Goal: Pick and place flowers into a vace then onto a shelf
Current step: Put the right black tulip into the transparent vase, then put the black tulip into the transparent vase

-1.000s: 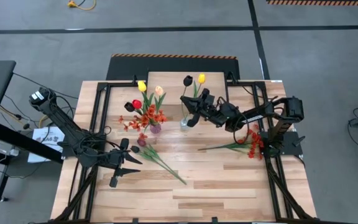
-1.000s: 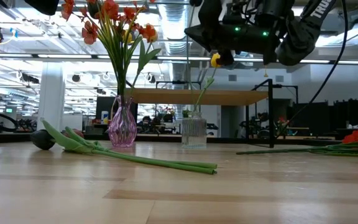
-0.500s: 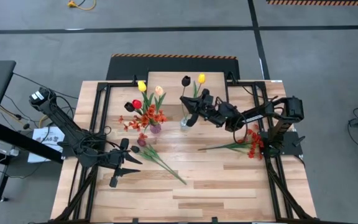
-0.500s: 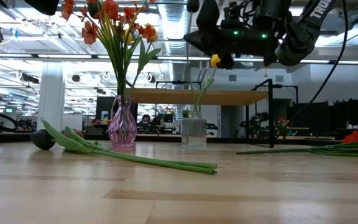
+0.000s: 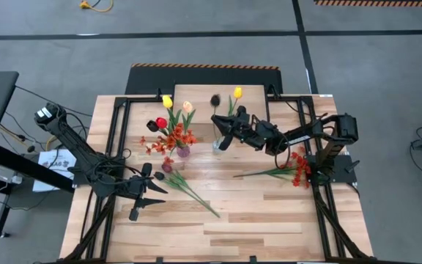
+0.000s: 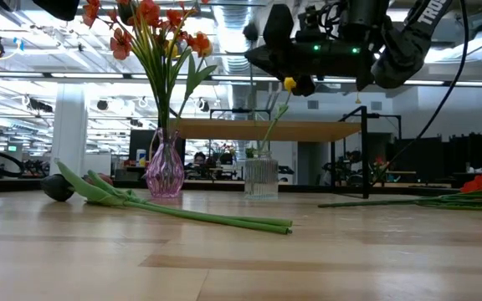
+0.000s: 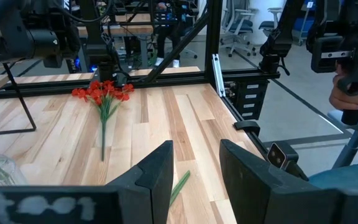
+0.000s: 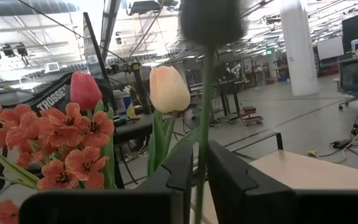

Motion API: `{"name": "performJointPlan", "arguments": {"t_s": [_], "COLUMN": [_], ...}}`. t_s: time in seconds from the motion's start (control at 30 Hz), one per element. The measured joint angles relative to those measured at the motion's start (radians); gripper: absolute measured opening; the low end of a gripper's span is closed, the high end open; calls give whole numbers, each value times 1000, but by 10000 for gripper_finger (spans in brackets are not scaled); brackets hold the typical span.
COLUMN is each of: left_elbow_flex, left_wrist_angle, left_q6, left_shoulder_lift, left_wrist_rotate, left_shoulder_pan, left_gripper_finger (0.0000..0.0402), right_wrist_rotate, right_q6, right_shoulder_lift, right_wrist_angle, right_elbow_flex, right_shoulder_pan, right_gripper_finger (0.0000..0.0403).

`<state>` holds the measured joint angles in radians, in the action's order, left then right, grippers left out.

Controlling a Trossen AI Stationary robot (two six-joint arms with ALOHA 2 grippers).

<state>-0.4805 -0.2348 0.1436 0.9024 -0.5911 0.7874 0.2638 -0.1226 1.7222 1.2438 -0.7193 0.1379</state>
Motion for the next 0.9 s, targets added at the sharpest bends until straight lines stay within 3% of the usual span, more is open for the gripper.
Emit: {"name": "performJointPlan", "arguments": {"t_s": [0.33,0.9], "left_elbow_flex": [0,0], "left_wrist_angle": [1,7], "left_q6": [0,1], "left_shoulder_lift": [0,0], "left_wrist_rotate": [0,0], "left_shoulder_pan": [0,0], "left_gripper_finger": [119,119], "right_wrist_rotate": [0,-1], "right_q6": [0,36], "right_shoulder_lift": [0,0], "right_wrist_angle": [-89,-94], "right_elbow_flex": [0,0], "right_shoulder_pan": [0,-33], "right_gripper_finger": [86,91]}}
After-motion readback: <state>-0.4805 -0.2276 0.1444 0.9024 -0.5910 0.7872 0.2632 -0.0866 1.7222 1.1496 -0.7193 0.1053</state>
